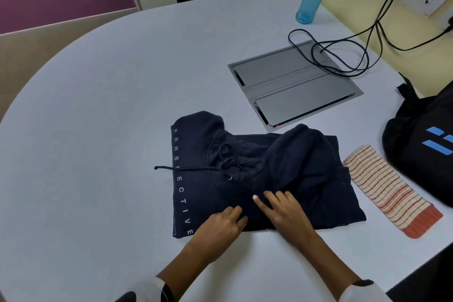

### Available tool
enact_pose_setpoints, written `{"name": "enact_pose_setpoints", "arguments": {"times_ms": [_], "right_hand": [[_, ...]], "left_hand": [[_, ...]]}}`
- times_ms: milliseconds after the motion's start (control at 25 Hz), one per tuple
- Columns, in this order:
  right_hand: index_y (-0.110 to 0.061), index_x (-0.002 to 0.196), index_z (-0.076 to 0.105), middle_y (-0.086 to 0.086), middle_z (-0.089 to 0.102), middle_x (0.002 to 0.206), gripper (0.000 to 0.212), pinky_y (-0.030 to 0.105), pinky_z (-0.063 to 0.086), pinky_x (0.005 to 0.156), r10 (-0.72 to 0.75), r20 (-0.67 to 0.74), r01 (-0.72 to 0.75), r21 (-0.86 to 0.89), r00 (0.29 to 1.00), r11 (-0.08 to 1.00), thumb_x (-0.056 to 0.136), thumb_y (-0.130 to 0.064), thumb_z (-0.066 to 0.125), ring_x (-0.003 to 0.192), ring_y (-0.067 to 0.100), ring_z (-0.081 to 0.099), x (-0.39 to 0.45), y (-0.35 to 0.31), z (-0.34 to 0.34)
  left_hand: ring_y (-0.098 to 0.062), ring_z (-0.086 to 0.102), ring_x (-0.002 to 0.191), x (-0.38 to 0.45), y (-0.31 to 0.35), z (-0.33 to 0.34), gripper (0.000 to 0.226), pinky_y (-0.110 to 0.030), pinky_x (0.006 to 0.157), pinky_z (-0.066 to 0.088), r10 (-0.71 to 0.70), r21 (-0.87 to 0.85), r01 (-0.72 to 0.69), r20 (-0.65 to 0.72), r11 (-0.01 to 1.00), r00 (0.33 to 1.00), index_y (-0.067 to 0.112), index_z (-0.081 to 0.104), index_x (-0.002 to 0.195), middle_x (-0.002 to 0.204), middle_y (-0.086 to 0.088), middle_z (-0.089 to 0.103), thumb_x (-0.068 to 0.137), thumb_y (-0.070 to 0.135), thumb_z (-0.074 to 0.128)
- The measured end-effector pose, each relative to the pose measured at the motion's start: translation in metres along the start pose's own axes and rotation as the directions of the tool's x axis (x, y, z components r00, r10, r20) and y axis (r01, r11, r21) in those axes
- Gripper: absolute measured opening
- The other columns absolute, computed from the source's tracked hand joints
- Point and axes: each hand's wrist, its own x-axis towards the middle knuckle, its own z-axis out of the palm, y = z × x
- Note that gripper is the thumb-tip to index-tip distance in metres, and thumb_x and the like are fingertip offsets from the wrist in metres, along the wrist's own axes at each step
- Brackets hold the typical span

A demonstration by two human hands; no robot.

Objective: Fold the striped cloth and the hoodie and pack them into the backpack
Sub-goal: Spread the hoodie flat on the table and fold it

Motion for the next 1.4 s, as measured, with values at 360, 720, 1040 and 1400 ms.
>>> {"name": "enact_pose_setpoints", "arguments": {"times_ms": [360,720,1040,1400], "right_hand": [[-0.030,0.096,0.075,-0.011,0.073,0.093,0.024,0.028,0.054,0.072,0.441,0.557,-0.693,0.400,0.704,0.600,0.080,-0.028,0.058,0.079,0.013,0.068,0.070,0.012,-0.047],[-0.006,0.099,0.073,0.005,0.072,0.092,0.017,0.018,0.048,0.072,0.625,0.490,-0.742,0.631,0.608,0.227,0.092,-0.013,0.059,0.073,0.007,0.061,0.186,0.055,-0.004],[-0.017,0.085,0.070,-0.010,0.058,0.067,0.017,0.030,0.042,0.086,0.534,0.604,-0.802,0.511,0.591,0.310,0.076,-0.030,0.078,0.077,0.012,0.059,0.208,0.043,0.019],[-0.021,0.083,0.057,-0.014,0.062,0.082,0.013,0.011,0.044,0.078,0.544,0.330,-0.524,0.814,0.772,0.249,0.086,-0.021,0.070,0.084,0.003,0.060,0.145,0.020,-0.036]], "left_hand": [[-0.007,0.052,0.060,-0.006,-0.016,0.003,0.042,-0.019,0.048,0.041,0.065,-0.017,-0.065,-0.016,0.998,0.998,0.021,0.069,0.108,0.081,0.008,0.057,0.068,0.031,0.072],[-0.022,0.055,0.082,0.014,-0.075,-0.023,0.029,-0.033,0.066,0.046,-0.276,-0.095,0.260,-0.332,0.961,0.902,0.009,0.064,0.111,0.103,-0.008,0.060,0.093,0.026,0.048],[-0.019,0.046,0.109,0.026,-0.128,-0.045,0.032,-0.037,0.088,0.039,-0.528,-0.192,0.492,-0.300,0.849,0.795,0.014,0.058,0.118,0.121,-0.007,0.053,0.092,0.024,0.043],[-0.011,0.041,0.118,0.067,-0.127,-0.073,0.040,-0.030,0.100,0.031,-0.606,-0.582,0.395,-0.220,0.710,0.764,0.026,0.061,0.118,0.128,0.008,0.052,0.096,0.036,0.030]]}}
